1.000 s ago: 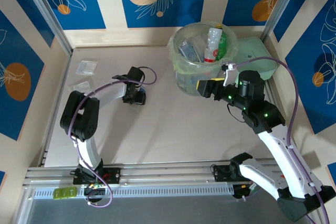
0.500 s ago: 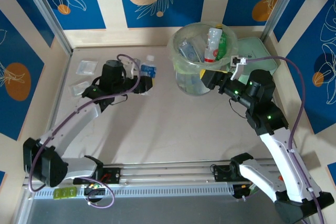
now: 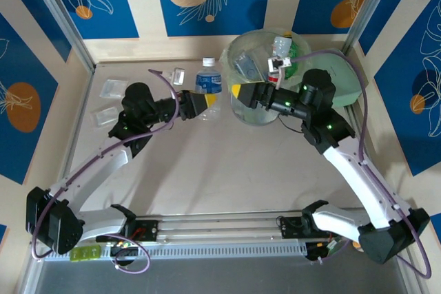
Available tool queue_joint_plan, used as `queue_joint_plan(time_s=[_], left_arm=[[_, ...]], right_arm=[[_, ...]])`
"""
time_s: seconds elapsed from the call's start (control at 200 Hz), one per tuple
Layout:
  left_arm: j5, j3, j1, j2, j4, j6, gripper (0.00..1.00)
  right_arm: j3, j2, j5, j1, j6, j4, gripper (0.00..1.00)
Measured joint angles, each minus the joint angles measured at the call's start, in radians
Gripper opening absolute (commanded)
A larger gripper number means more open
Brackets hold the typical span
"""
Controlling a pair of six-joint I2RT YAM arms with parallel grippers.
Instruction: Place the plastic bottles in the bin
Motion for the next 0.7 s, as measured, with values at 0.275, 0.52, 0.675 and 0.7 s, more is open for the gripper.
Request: queue_joint_plan(time_s=[0.275,0.52,0.675,0.7], left_arm=[[0.055,0.0,-0.024,0.0,0.067,-0.038,0.45],[0.089,0.0,-0.024,0.007,0.124,-0.099,0.45],[0.096,-0.001,-0.025,0.013,0.163,-0.124,0.58],[0.096,-0.001,-0.025,0.013,0.163,-0.124,0.62]], right_arm=[[0.117,0.124,-0.058,0.054,-0.048,-0.004,0.86],[0.134,0.175,-0.119,0.08,-0.061,-0.002,0.63],[0.149,0.177,-0.122,0.087,-0.066,-0.013,0.5],[0.149,0.177,-0.122,0.087,-0.066,-0.014,0.48]])
